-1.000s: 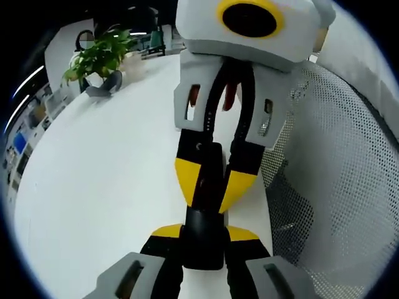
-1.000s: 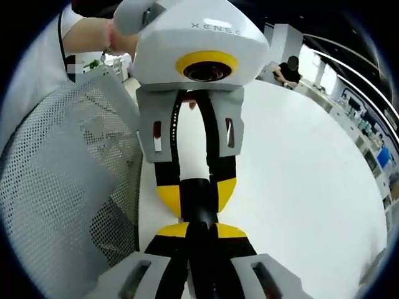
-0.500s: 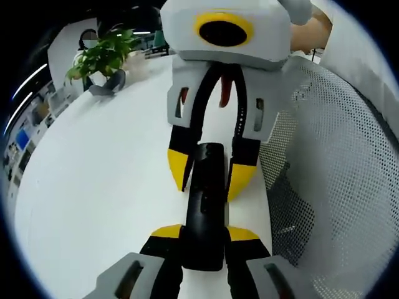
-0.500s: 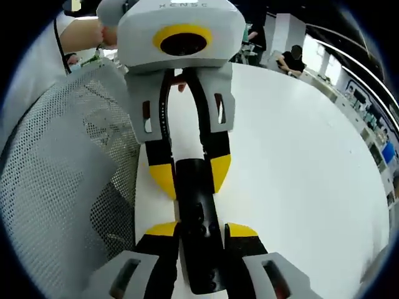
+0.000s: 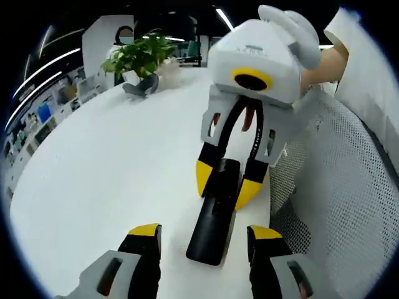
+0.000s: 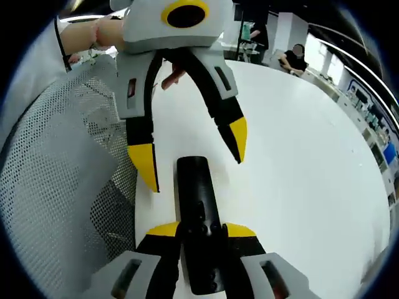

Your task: Press the specified remote control buttons in sequence, fully releasing each button before pressing the next.

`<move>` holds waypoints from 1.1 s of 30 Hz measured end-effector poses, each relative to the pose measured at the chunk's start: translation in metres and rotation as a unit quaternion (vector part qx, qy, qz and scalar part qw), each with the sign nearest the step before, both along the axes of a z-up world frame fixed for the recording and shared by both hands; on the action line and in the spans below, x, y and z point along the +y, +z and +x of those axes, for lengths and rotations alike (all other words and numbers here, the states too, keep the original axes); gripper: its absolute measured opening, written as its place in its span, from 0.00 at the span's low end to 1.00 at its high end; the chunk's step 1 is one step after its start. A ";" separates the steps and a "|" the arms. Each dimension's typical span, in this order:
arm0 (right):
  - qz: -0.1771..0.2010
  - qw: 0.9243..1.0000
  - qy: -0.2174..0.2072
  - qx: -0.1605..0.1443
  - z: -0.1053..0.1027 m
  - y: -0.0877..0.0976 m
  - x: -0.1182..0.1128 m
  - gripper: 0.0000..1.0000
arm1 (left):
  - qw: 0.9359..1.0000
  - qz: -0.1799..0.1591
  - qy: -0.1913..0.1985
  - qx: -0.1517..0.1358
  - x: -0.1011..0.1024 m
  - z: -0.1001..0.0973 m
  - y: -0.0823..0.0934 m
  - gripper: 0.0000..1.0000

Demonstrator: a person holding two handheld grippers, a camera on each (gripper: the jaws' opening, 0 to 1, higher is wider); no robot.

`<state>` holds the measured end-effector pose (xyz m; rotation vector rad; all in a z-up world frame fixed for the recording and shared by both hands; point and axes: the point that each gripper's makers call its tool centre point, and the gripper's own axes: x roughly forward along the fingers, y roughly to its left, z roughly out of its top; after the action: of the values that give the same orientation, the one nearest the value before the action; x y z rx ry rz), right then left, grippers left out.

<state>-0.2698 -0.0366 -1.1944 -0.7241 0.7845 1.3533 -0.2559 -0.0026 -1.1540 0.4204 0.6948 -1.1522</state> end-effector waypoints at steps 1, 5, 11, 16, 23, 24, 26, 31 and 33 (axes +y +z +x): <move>0.000 1.000 0.000 0.001 0.000 0.000 0.000 0.23 | 1.000 -0.004 0.008 -0.003 0.002 0.001 0.004 0.62; 0.001 1.000 -0.002 0.002 0.001 -0.001 0.001 0.23 | 0.998 -0.023 0.059 -0.024 0.011 0.010 0.019 0.75; 0.001 1.000 -0.004 0.002 0.001 -0.001 0.002 0.23 | 0.986 -0.102 0.124 -0.040 0.018 0.018 0.057 0.84; 0.002 1.000 -0.015 0.011 0.001 -0.002 0.003 0.23 | 0.977 -0.131 0.159 -0.048 0.029 0.020 0.082 0.91; 0.007 0.999 -0.032 0.027 0.001 -0.002 0.004 0.24 | 0.952 -0.206 0.219 -0.065 0.042 0.026 0.120 0.96; 0.007 0.999 -0.032 0.027 0.001 -0.003 0.003 0.24 | 0.945 -0.221 0.230 -0.065 0.045 0.027 0.125 0.98; 0.006 0.999 -0.032 0.027 0.001 -0.002 0.004 0.24 | 0.937 -0.237 0.246 -0.071 0.051 0.030 0.132 0.99; 0.001 0.999 -0.035 0.026 0.001 -0.002 0.003 0.24 | 0.921 -0.243 0.281 -0.118 0.070 0.039 0.147 1.00; 0.000 0.999 -0.036 0.026 0.001 -0.002 0.002 0.24 | 0.913 -0.254 0.293 -0.129 0.075 0.041 0.153 1.00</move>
<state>-0.2686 -0.0344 -1.1965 -0.6572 0.8437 1.3107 -0.2145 0.0728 -1.0011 -0.0870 0.2347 -0.6463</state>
